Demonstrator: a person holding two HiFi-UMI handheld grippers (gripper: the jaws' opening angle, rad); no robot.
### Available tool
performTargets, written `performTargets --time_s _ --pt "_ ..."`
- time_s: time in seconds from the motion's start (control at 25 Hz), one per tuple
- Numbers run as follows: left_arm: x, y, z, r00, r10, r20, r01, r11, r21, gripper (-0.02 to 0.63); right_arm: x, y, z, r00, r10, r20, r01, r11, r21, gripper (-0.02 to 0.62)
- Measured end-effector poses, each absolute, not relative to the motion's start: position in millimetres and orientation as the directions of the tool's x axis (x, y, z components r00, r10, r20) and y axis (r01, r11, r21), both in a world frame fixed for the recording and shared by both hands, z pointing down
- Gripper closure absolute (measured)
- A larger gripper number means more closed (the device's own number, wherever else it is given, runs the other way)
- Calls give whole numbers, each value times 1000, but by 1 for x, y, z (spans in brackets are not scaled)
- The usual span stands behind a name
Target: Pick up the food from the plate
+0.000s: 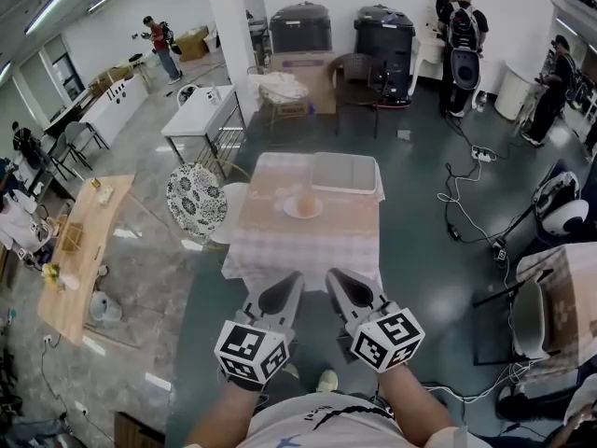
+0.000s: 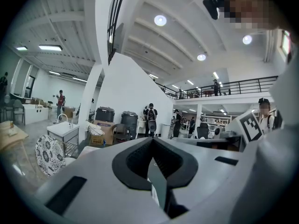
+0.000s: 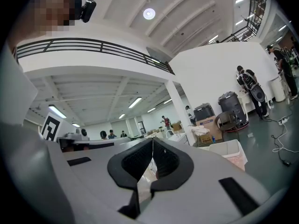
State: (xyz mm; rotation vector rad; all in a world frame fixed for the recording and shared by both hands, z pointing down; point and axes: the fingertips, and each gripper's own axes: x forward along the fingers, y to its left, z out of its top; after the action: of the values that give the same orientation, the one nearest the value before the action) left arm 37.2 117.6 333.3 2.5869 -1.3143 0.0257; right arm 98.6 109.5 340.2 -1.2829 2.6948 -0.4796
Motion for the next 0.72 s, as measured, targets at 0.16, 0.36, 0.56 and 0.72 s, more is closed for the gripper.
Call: performTargets --time_s 0.16,0.36,0.56,0.72 --pt "32 110 336 588 -799 127 -804 -559 202 600 96 100 344 -635 -772 36 -734 587 -342 580" --pt "27 92 342 588 -798 131 -803 -558 211 600 90 84 351 -632 -773 55 -738 579 -346 580" --pt "23 61 351 599 -790 135 -796 -567 215 600 84 55 360 -624 -778 79 -749 565 -347 580" --pt "12 30 360 609 -780 141 -788 -577 215 600 73 23 368 -608 -788 97 -761 544 -354 580"
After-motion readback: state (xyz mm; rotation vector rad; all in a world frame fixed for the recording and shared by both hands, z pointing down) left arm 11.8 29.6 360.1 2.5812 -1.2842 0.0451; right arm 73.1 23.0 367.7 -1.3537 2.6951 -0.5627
